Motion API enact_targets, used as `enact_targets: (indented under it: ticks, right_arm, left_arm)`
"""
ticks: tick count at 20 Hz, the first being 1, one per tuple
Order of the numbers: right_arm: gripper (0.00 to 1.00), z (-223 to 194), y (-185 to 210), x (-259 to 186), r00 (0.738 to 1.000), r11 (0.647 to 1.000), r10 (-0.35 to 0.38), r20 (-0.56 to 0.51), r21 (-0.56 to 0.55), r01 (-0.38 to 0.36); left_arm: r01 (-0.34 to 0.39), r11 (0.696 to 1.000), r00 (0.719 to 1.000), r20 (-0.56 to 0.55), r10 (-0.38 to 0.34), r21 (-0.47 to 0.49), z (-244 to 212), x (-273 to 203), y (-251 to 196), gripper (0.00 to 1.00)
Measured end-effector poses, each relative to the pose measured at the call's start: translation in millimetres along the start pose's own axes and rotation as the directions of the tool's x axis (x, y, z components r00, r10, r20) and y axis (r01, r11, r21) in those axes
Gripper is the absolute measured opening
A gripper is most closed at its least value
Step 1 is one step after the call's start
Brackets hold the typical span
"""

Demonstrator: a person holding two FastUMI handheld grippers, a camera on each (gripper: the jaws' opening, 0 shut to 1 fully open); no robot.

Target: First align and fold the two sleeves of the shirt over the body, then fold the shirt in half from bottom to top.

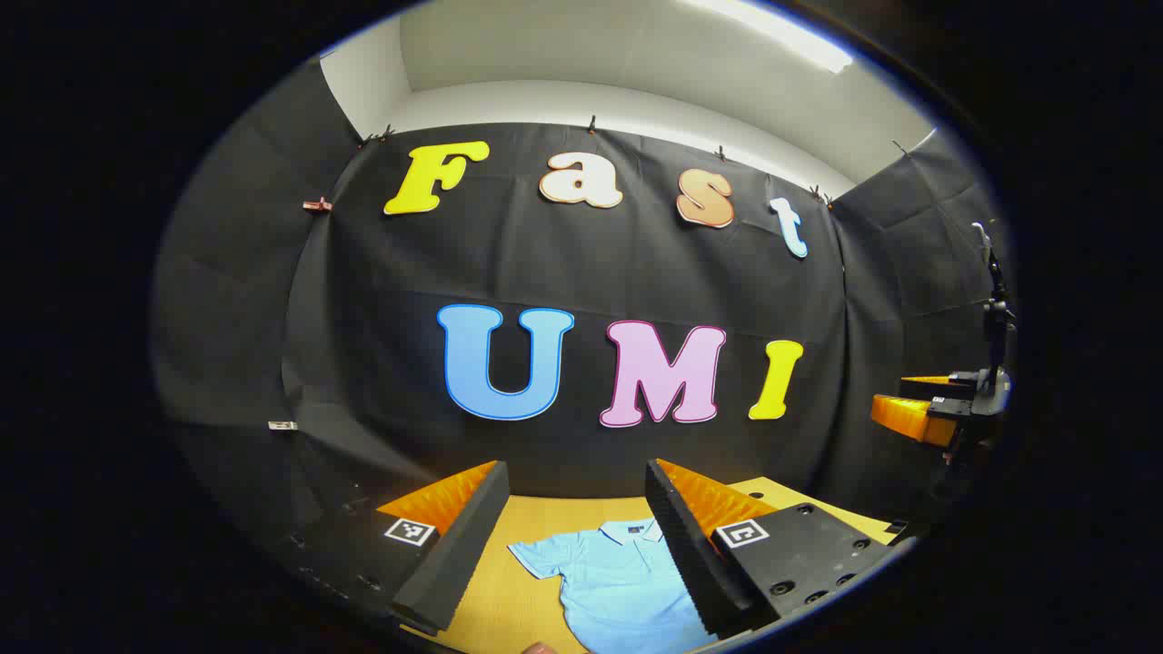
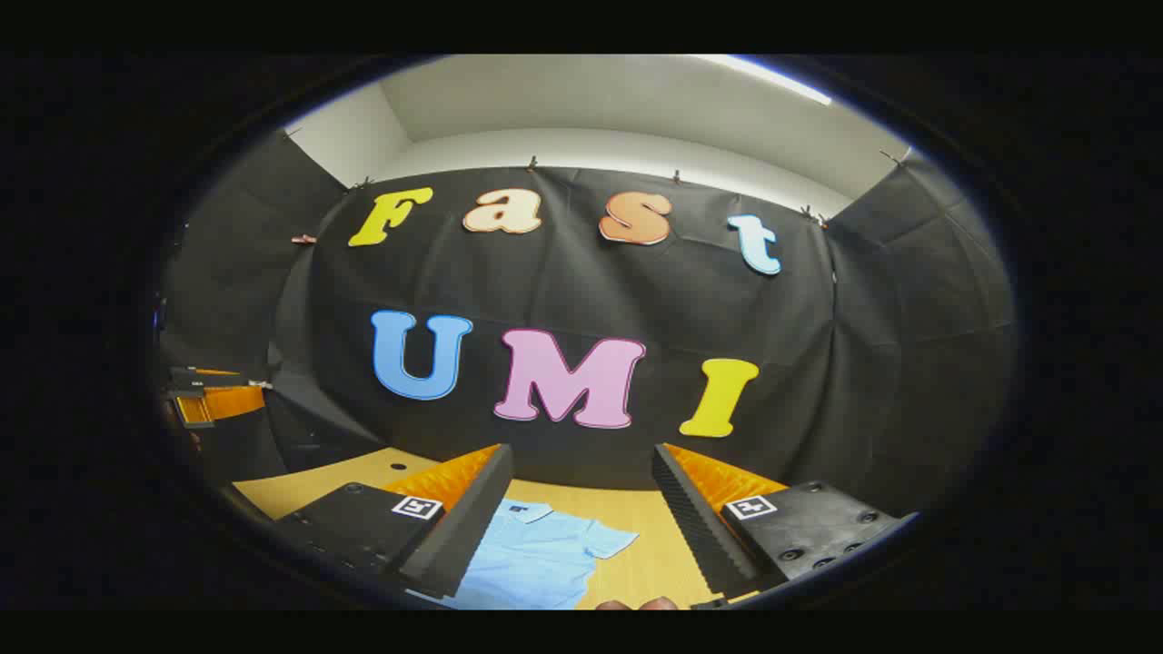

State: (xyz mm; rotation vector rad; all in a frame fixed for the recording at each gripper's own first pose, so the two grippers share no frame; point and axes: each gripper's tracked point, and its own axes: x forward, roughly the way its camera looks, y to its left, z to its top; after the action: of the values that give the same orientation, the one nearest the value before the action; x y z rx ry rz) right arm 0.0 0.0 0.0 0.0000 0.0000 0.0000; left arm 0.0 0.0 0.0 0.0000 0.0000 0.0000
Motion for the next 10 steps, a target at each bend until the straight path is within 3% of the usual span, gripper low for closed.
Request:
enact_targets:
  ticks: [6,10]
  right_arm:
    - [0.99,-8,4,7,0.999,1.000,-0.004,-0.037,0.004,0.004]
    - [0.95,-5,-5,8,0.999,0.999,-0.031,-0.045,-0.013,0.031]
  left_arm:
    - [0.032,0.999,0.999,-0.003,-0.032,0.001,-1,-1,-4,0.96]
    - [0.011,1.000,1.000,-0.004,-0.011,-0.011,3,-3,6,0.96]
